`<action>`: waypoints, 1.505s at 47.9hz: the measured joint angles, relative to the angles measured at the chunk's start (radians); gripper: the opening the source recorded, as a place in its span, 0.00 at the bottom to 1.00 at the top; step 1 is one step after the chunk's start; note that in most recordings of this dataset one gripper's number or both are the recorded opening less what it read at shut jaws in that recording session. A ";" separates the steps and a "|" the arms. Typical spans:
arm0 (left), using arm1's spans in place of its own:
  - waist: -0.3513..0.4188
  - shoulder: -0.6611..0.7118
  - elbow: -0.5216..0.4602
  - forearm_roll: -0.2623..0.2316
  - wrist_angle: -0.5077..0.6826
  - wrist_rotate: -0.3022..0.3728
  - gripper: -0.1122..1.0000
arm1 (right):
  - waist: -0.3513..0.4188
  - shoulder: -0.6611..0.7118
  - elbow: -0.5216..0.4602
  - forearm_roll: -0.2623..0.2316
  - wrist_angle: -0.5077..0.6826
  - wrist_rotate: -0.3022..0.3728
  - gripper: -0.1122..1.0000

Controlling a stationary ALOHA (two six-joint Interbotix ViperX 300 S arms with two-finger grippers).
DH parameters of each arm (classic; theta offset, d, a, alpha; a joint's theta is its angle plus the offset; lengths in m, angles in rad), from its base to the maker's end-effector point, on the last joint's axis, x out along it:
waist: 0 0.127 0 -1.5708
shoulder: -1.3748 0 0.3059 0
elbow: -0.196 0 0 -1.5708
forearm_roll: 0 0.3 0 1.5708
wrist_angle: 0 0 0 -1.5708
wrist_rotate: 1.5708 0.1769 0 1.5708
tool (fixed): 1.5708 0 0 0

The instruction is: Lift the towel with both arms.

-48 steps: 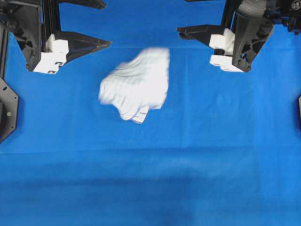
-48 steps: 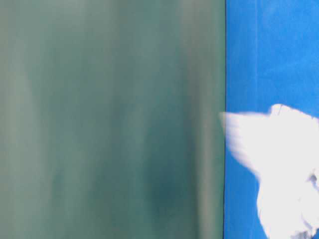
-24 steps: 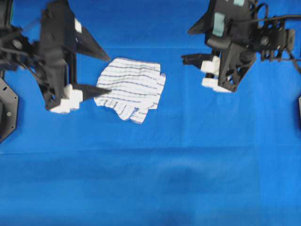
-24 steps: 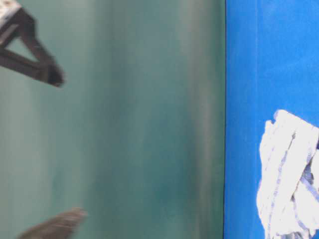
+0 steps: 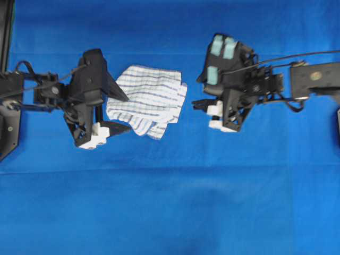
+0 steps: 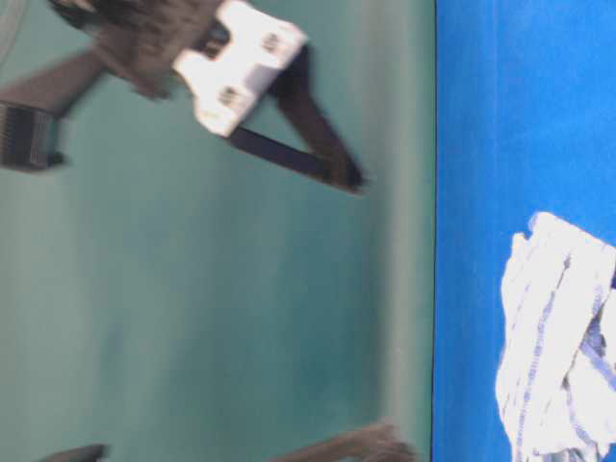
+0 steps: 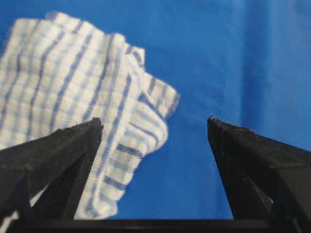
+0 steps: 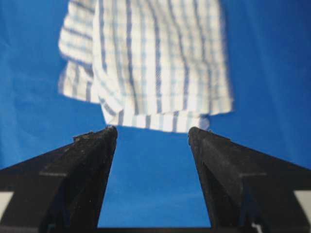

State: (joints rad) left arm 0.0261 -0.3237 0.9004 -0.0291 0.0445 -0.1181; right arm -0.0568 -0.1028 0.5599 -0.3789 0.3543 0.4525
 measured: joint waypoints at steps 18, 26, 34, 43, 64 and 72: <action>-0.038 0.245 0.040 0.000 -0.202 -0.015 0.93 | -0.025 0.242 0.005 0.000 -0.181 0.031 0.67; -0.037 0.333 0.038 0.000 -0.253 -0.014 0.93 | -0.038 0.318 -0.003 0.000 -0.238 0.038 0.67; -0.041 0.377 0.035 0.000 -0.302 -0.014 0.93 | -0.041 0.370 -0.028 0.000 -0.275 0.038 0.67; -0.044 0.394 0.034 0.000 -0.318 -0.015 0.91 | -0.041 0.391 -0.046 0.000 -0.281 0.037 0.67; -0.035 0.399 0.034 -0.002 -0.313 -0.015 0.16 | -0.051 0.394 -0.051 0.000 -0.287 0.038 0.12; -0.035 0.399 0.034 -0.003 -0.307 -0.014 0.14 | -0.055 0.394 -0.051 0.000 -0.288 0.038 0.12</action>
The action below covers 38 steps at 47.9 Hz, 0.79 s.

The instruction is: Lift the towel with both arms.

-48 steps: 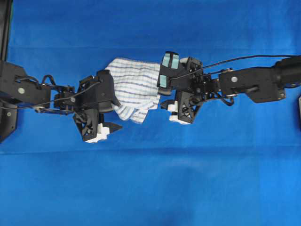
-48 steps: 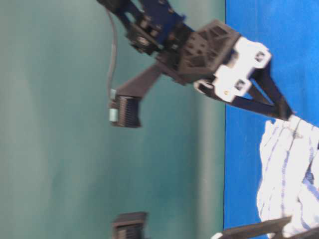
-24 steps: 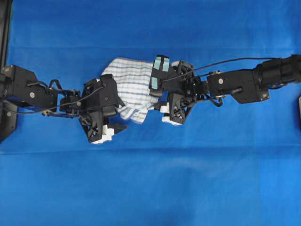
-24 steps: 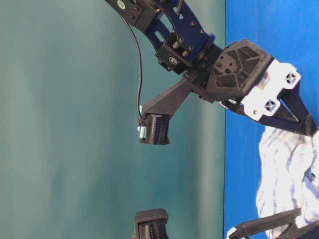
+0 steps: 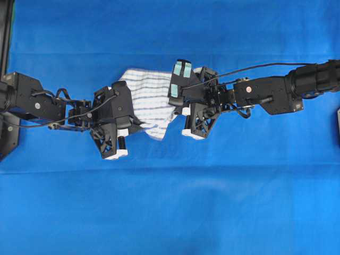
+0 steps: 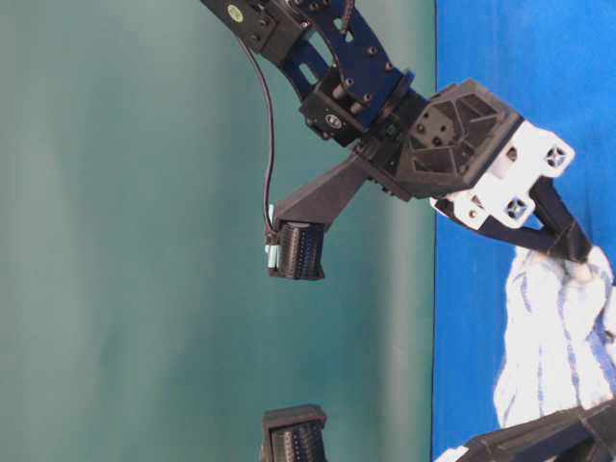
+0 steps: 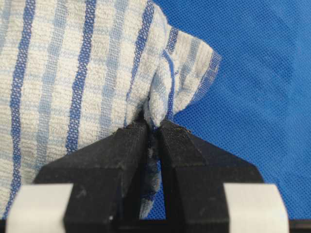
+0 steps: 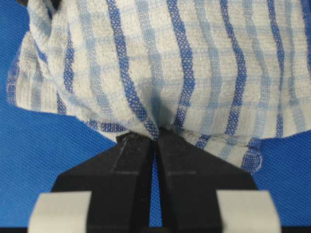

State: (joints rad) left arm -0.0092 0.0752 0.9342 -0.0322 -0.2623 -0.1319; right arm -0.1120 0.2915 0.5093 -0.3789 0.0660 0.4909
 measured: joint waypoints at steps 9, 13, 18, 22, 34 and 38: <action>0.003 -0.014 -0.003 0.000 0.037 -0.002 0.14 | -0.002 0.000 0.000 0.000 0.003 0.000 0.12; 0.011 -0.038 -0.011 0.000 0.069 -0.003 0.14 | -0.002 -0.011 0.000 0.000 0.014 0.000 0.12; 0.012 -0.095 -0.028 0.000 0.137 -0.002 0.14 | -0.002 -0.063 0.000 0.006 0.051 0.000 0.12; 0.012 -0.156 -0.049 0.000 0.206 -0.003 0.14 | 0.000 -0.117 0.000 0.008 0.084 0.000 0.12; 0.041 -0.334 -0.143 0.000 0.428 0.005 0.14 | 0.014 -0.307 -0.009 0.009 0.218 -0.005 0.12; 0.054 -0.387 -0.190 0.000 0.509 0.009 0.14 | 0.017 -0.380 -0.023 0.009 0.276 -0.011 0.12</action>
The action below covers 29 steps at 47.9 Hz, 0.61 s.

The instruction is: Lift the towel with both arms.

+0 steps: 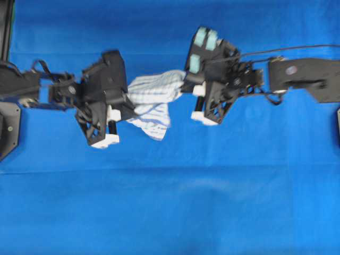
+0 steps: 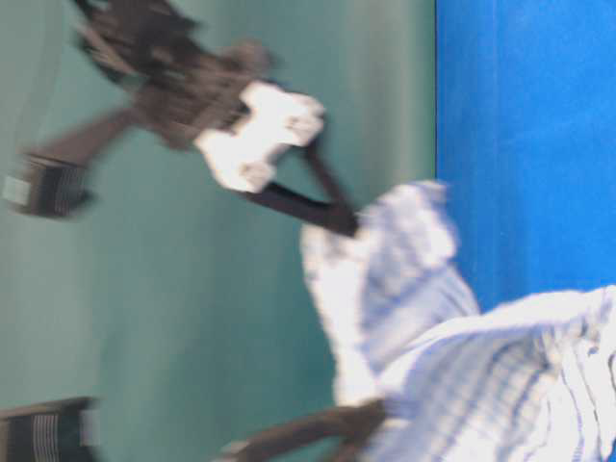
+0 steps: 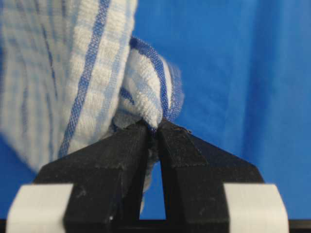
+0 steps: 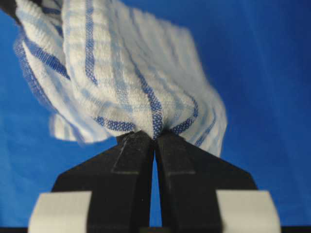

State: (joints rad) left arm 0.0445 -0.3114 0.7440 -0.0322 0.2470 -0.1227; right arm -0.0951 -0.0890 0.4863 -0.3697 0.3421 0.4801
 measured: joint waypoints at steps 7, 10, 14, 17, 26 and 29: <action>0.025 -0.081 -0.091 0.003 0.127 0.012 0.14 | 0.003 -0.115 -0.035 0.000 0.084 -0.014 0.12; 0.038 -0.110 -0.126 0.005 0.170 0.023 0.14 | 0.008 -0.152 -0.048 -0.002 0.112 -0.021 0.12; 0.061 -0.143 -0.175 0.006 0.224 0.046 0.14 | 0.014 -0.195 -0.071 -0.002 0.147 -0.035 0.12; 0.074 -0.158 -0.209 0.006 0.256 0.060 0.14 | 0.021 -0.225 -0.095 -0.003 0.178 -0.048 0.12; 0.083 -0.183 -0.347 0.008 0.324 0.069 0.14 | 0.038 -0.290 -0.202 -0.003 0.288 -0.080 0.12; 0.083 -0.183 -0.387 0.008 0.331 0.069 0.14 | 0.041 -0.298 -0.239 -0.003 0.316 -0.097 0.12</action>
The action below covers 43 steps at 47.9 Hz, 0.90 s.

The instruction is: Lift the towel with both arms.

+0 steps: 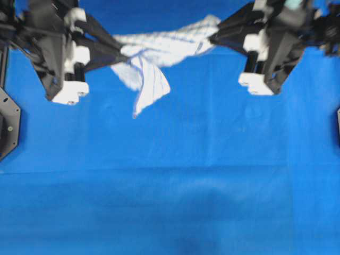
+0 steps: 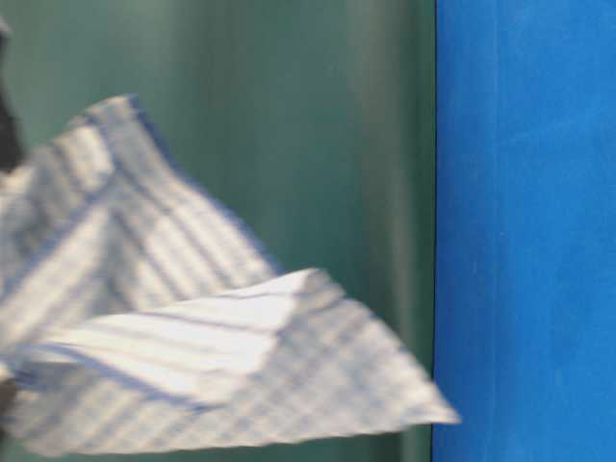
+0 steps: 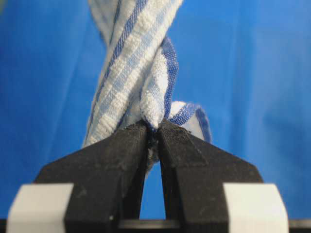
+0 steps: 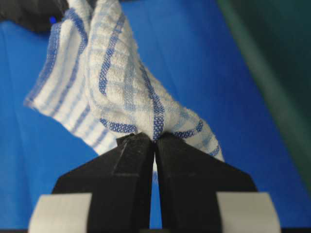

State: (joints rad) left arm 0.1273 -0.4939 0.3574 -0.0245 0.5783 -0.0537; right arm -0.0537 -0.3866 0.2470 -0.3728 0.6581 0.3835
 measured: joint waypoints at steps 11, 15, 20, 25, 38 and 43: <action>0.000 0.009 -0.130 0.000 0.043 0.005 0.14 | 0.005 -0.003 -0.140 0.000 0.106 -0.066 0.12; 0.000 0.015 -0.176 0.000 0.067 0.006 0.14 | 0.005 -0.005 -0.181 -0.002 0.132 -0.080 0.12; 0.000 0.017 -0.213 0.000 0.086 0.026 0.14 | 0.006 -0.005 -0.212 -0.002 0.149 -0.087 0.12; -0.002 0.018 -0.216 0.000 0.089 0.054 0.14 | 0.009 -0.005 -0.215 -0.002 0.152 -0.089 0.12; 0.000 0.021 -0.216 0.000 0.091 0.078 0.14 | 0.020 -0.003 -0.215 0.000 0.158 -0.094 0.12; 0.000 0.021 -0.216 0.000 0.091 0.087 0.14 | 0.021 -0.003 -0.215 0.000 0.156 -0.100 0.12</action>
State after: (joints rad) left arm 0.1273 -0.4725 0.1411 -0.0245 0.6688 0.0337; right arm -0.0322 -0.3896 0.0322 -0.3728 0.8145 0.2838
